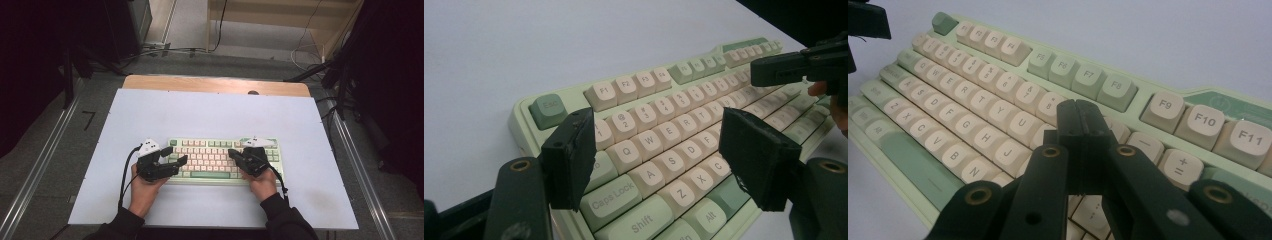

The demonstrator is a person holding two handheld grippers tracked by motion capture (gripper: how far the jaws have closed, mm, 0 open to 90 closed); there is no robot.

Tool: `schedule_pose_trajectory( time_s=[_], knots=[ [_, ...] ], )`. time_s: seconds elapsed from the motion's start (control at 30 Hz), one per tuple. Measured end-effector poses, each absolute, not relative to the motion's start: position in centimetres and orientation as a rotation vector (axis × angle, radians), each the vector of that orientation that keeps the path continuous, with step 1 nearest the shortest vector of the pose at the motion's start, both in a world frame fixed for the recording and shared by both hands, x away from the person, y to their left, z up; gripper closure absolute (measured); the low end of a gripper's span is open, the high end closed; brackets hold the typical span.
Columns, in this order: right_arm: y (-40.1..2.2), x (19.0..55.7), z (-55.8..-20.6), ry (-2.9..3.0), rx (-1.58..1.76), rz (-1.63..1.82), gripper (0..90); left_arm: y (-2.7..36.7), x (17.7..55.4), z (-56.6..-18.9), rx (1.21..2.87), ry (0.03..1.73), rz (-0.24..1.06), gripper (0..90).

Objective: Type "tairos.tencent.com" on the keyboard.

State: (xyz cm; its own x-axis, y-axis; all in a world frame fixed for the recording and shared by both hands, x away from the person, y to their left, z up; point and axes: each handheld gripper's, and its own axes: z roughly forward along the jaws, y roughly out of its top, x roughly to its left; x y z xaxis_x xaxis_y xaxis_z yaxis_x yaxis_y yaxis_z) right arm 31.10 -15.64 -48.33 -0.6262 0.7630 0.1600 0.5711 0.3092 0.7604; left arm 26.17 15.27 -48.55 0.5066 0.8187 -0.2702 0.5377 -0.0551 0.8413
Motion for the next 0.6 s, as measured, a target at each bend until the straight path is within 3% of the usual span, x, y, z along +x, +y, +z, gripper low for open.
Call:
schedule_pose_trajectory(
  time_s=[0.6],
  knots=[
    [-15.31, 31.15, -48.72, 2.374, 1.226, 1.18, 87.4, 15.19, 26.2, -48.67, 1.734, 1.153, 0.336, 33.4]
  ],
)
